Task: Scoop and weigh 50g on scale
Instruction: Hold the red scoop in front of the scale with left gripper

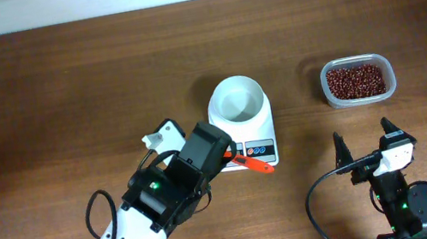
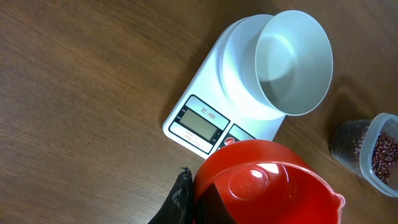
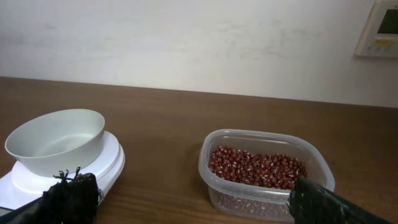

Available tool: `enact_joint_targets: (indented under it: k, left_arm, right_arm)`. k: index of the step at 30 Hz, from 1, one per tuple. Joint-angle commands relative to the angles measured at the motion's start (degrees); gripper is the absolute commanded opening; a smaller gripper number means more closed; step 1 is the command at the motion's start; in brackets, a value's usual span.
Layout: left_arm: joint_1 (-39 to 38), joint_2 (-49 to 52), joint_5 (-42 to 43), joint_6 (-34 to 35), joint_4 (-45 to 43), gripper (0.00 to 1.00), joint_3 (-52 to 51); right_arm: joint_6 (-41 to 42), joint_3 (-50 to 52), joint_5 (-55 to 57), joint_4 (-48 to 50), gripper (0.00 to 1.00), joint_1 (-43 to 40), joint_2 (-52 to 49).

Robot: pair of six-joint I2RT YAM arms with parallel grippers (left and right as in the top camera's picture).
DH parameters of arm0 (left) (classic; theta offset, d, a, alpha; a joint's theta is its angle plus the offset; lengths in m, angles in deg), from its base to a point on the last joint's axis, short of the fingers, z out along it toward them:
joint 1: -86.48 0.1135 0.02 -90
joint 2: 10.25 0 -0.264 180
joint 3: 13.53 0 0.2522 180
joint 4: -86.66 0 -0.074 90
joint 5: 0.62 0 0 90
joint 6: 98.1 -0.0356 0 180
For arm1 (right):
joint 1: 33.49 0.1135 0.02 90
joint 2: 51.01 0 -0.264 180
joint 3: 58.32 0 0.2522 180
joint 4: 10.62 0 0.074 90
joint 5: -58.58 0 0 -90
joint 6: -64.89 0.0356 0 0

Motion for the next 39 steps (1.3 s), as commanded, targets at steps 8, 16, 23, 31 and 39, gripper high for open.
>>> enact_joint_targets:
  k: [8, 16, 23, 31, 39]
  left_arm:
    - [-0.3, -0.8, -1.3, 1.1, 0.2, 0.00, 0.1]
    - [-0.3, -0.8, -1.3, 1.1, 0.2, 0.00, 0.1]
    - [-0.3, -0.8, -1.3, 1.1, 0.2, 0.00, 0.1]
    - [-0.2, -0.8, -1.5, 1.1, 0.2, 0.00, 0.1]
    - [-0.2, -0.8, -3.0, 1.1, 0.3, 0.00, 0.1]
  right_arm:
    - [0.2, 0.4, 0.3, -0.2, 0.99, -0.3, 0.5]
    - [0.2, 0.4, 0.3, -0.2, 0.99, -0.3, 0.5]
    - [0.2, 0.4, 0.3, -0.2, 0.99, -0.3, 0.5]
    - [0.2, 0.4, 0.3, -0.2, 0.99, -0.3, 0.5]
    - [0.2, 0.4, 0.3, -0.2, 0.99, -0.3, 0.5]
